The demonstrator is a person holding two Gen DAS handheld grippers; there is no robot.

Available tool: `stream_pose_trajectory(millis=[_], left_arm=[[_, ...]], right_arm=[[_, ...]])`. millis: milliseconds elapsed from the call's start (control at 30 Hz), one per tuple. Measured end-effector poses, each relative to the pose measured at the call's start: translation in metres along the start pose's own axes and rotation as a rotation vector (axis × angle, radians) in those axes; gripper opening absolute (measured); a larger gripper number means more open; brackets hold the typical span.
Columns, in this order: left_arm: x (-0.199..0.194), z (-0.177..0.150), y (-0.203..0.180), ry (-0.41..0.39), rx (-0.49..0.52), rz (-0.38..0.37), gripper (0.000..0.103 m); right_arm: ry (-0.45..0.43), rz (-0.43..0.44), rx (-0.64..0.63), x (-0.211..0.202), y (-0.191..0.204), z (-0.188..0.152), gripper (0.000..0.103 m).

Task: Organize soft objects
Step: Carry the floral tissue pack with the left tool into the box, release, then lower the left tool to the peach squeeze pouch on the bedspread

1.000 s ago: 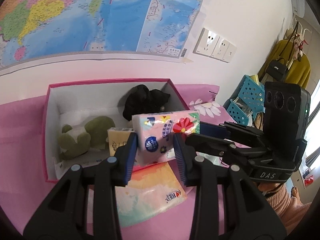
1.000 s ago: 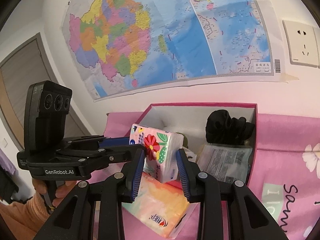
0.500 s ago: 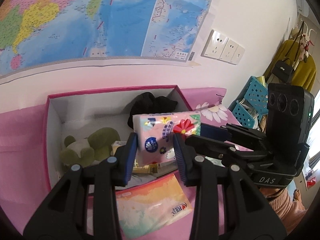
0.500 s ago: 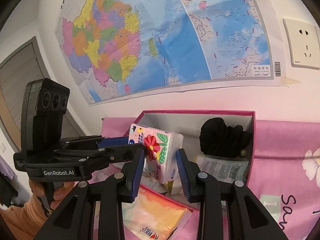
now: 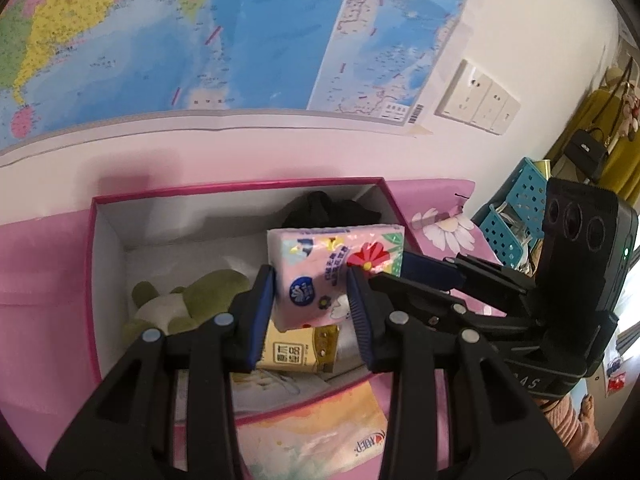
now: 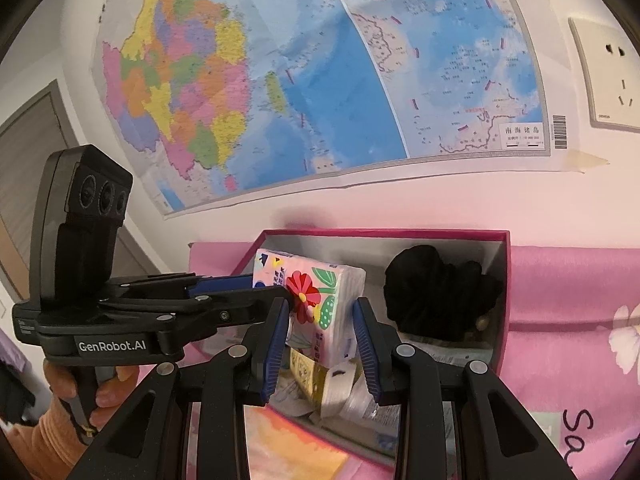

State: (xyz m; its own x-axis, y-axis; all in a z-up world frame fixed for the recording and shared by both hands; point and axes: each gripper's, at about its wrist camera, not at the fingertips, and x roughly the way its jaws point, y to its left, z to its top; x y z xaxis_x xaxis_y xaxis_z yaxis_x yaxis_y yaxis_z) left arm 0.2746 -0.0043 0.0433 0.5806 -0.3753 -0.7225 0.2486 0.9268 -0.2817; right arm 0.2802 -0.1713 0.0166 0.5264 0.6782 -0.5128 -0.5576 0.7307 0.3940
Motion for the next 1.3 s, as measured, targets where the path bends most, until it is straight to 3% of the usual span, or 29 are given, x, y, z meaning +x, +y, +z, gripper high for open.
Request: stream_pose_trajectory(millis=[433,700,1000,1300], left_arm=[[0.03,0.012,0.012,0.097,-0.063,0.052,0.039],[0.03,0.012,0.016,0.092,-0.073,0.055,0.039],[-0.017,-0.012,0.0,-0.025,0.025,0.002,0.039],[-0.101,-0.082,0.001,-0.173,0.107,-0.075,0.043]], right_arm=[[0.033,-0.024,0.05,0.031,-0.02,0.006,0.034],[0.042,-0.054,0.076,0.036,-0.026,0.001,0.036],[0.043,-0.069,0.058,0.015,-0.023,-0.013,0.036],[0.044,0.03,0.01,-0.033,0.006,-0.043,0.039]])
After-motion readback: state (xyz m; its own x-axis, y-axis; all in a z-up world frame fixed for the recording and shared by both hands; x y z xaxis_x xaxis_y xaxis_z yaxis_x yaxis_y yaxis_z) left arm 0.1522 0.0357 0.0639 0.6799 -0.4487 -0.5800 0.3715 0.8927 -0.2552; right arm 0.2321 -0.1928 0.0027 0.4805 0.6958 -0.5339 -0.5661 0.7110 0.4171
